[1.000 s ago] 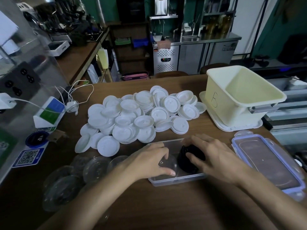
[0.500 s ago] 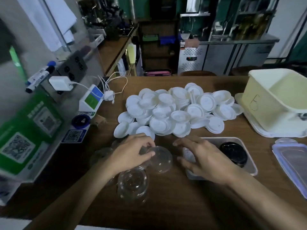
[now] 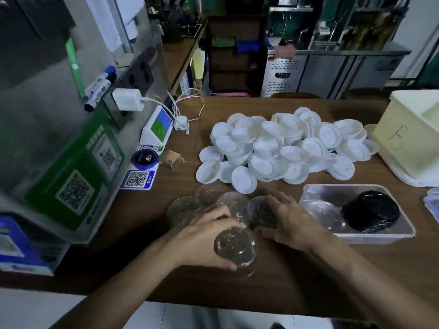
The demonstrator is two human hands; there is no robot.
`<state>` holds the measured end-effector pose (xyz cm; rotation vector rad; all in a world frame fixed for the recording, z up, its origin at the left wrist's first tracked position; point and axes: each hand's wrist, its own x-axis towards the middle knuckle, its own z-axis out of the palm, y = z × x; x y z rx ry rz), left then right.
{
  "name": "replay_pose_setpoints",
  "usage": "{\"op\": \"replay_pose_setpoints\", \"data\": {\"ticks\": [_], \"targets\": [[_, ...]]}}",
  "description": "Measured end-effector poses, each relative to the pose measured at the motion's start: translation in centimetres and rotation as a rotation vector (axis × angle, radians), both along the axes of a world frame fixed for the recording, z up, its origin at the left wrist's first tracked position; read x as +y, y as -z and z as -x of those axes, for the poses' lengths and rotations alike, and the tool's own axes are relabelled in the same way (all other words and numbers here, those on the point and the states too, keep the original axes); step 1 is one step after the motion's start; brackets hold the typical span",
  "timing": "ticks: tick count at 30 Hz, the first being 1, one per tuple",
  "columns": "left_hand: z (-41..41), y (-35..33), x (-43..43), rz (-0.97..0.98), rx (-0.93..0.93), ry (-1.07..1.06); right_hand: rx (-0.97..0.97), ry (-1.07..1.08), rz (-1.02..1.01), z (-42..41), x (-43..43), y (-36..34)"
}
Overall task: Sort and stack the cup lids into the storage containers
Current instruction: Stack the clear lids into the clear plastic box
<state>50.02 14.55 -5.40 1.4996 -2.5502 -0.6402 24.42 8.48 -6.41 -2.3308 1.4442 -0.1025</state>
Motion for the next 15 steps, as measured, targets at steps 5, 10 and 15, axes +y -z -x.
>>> {"op": "replay_pose_setpoints", "data": {"ticks": [5,10,15], "targets": [[-0.2,0.8,0.1,0.060,-0.025,0.002,-0.003,0.109,-0.014,-0.8,0.3,0.6],[0.6,1.0,0.1,0.070,0.002,0.001,-0.038,0.175,-0.036,-0.4,0.6,1.3],[2.0,1.0,0.3,0.035,-0.059,-0.047,-0.051,0.229,-0.026,0.3,0.2,2.1]]}}
